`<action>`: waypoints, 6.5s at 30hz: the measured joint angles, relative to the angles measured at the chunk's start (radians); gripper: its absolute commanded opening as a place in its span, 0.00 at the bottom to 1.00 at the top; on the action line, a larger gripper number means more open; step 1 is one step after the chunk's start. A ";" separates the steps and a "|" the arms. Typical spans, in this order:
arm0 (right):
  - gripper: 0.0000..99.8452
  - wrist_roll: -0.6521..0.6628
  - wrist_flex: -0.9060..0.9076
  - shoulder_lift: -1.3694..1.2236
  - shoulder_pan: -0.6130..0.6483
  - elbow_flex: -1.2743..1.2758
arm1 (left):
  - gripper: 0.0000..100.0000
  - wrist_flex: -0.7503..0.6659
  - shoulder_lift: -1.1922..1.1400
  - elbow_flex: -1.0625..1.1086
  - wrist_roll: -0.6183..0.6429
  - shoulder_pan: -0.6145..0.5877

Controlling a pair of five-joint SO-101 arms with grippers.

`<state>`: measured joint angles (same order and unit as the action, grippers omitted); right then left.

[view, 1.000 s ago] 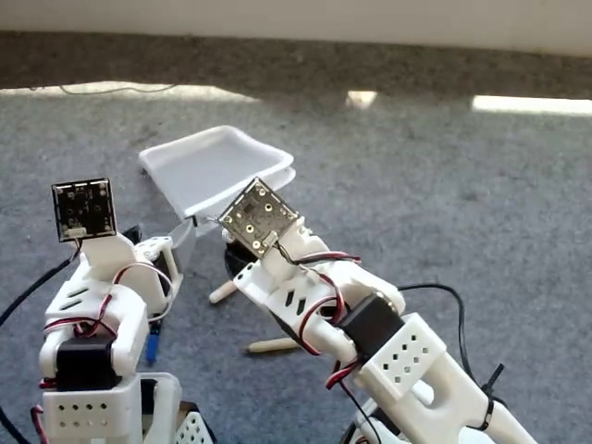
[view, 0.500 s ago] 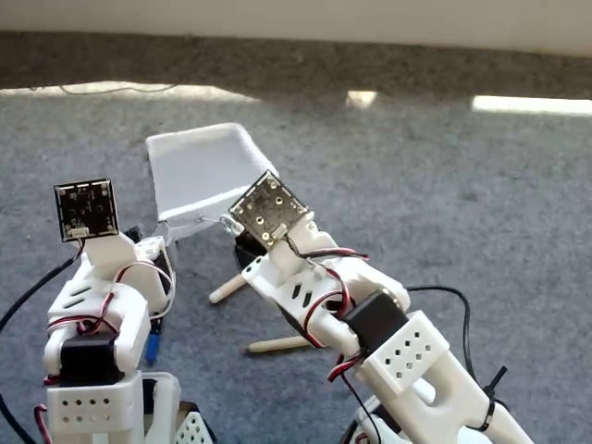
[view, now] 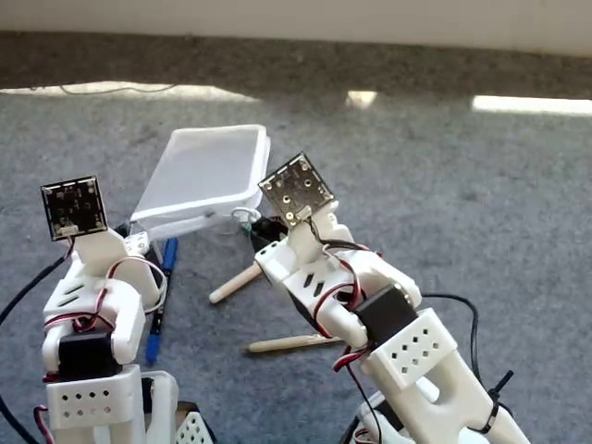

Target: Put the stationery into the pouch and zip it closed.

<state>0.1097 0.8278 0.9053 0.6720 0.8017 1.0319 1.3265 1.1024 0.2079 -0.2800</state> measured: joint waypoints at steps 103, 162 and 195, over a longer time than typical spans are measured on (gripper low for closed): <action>0.22 -0.011 0.133 -0.790 -0.075 -0.479 | 0.01 0.046 -0.002 -0.038 -0.006 -0.295; 0.01 -0.089 0.256 -0.924 -0.112 -0.666 | 0.01 0.046 -0.002 -0.048 -0.044 -0.193; 0.01 -0.207 0.124 -0.110 -0.103 -0.269 | 0.01 0.359 -0.542 -0.681 -0.133 -0.023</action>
<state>-0.0974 0.9521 0.7948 0.5692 0.5332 1.3909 0.7848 0.4212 0.0744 -0.3030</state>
